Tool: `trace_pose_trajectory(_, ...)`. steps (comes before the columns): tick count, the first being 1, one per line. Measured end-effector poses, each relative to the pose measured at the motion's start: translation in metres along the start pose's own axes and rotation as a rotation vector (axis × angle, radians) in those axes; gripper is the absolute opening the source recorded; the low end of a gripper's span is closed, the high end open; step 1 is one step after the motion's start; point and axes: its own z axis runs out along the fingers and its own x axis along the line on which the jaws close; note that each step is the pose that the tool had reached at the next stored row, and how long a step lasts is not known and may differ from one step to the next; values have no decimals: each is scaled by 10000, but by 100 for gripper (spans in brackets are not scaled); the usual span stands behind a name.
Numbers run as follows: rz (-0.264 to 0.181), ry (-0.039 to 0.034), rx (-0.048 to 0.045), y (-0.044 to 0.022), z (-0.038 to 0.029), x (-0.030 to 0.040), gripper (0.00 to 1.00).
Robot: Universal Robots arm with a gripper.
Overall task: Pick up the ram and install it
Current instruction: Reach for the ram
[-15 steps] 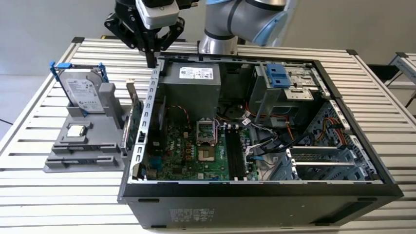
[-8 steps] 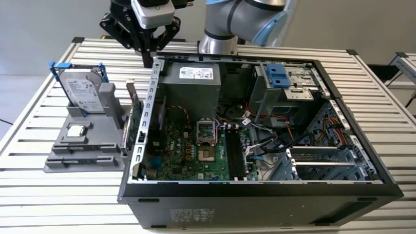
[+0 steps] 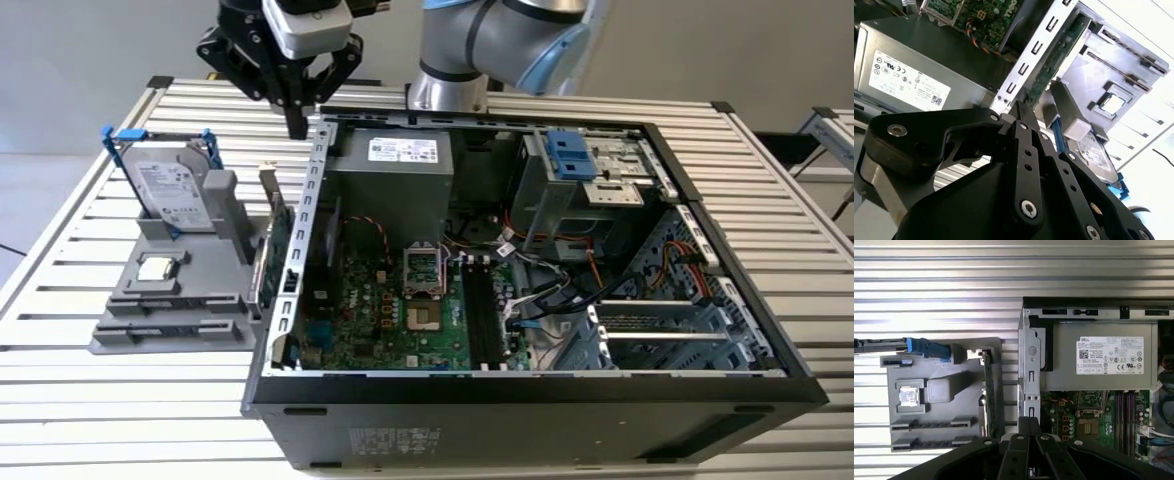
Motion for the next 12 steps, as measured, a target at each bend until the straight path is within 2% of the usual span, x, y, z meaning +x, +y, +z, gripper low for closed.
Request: trace_pose_trajectory(12, -292, 23, -6, -2, 1, 98, 0)
